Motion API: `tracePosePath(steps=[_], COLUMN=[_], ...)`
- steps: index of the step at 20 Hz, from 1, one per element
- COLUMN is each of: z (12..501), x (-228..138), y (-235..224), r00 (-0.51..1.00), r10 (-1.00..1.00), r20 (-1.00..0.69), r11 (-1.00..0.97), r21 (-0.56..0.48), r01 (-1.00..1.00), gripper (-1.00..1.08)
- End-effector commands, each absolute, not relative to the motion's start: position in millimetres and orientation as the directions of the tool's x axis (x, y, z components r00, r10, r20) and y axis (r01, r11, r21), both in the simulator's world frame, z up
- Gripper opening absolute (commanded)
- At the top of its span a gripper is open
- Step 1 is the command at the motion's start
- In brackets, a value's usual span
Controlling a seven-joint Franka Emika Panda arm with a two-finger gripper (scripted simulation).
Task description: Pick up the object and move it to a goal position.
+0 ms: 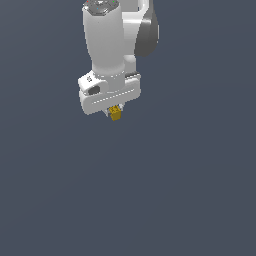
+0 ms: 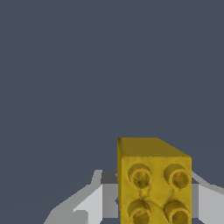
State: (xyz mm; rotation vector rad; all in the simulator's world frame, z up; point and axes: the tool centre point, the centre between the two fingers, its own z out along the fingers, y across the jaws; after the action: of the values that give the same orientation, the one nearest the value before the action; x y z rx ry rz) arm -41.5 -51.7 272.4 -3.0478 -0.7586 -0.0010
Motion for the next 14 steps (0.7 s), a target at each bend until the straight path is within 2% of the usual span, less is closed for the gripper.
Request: tracePosePath(steps=[1,14], z=[302,431], x=[-49,-75], y=[-62,-109], r00=[0.883,0.883], r10=[0.469,0.468], r20=[0.001,0.001], r11=[-0.883,-0.883], r21=[-0.002,-0.001], r01=[0.469,0.468], gripper=[-1.0,-1.0])
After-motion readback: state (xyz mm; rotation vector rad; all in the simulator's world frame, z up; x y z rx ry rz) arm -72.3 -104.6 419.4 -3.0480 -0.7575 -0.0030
